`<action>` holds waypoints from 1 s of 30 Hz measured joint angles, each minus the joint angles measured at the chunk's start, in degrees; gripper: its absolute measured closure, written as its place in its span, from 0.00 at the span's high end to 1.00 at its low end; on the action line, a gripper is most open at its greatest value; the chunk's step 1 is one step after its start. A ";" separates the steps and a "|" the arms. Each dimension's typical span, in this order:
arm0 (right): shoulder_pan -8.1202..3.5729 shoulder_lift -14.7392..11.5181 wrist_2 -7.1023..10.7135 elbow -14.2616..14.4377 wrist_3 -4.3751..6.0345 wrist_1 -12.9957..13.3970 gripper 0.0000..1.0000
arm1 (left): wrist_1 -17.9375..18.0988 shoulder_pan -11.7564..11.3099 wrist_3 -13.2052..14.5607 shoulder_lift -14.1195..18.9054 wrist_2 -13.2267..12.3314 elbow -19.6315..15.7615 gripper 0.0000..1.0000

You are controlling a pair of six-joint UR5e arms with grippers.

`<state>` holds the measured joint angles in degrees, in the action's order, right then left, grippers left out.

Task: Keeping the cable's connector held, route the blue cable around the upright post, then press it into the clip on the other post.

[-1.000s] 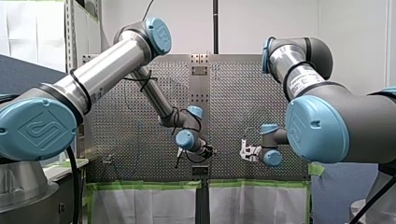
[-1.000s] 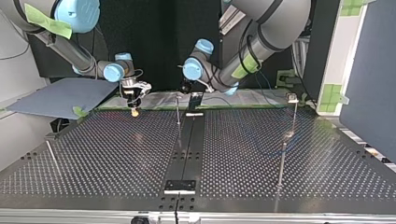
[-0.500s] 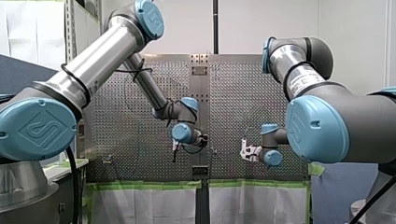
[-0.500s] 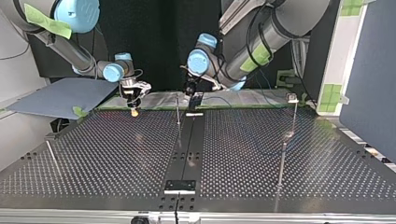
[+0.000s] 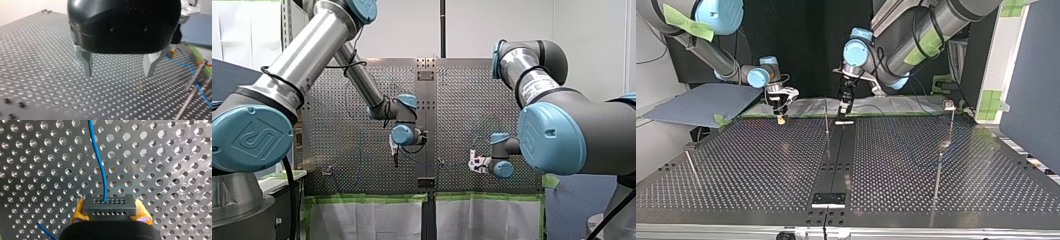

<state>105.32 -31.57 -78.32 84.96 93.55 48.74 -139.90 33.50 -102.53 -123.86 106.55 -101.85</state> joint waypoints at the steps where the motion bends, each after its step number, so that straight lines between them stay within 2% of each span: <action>1: 0.00 0.00 0.00 0.00 0.02 0.00 0.00 | 0.40 0.05 -0.20 0.61 0.49 -0.60 1.00; 10: 0.00 0.02 0.00 -0.01 0.07 0.11 0.00 | 1.29 -0.05 1.53 5.85 4.66 -5.85 1.00; 30: 0.01 0.00 0.00 -0.01 0.07 0.07 0.00 | 2.30 0.02 1.91 17.80 5.18 -17.81 1.00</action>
<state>105.33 -31.57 -78.32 84.94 93.62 48.81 -137.59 33.52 -100.62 -106.06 111.73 -119.65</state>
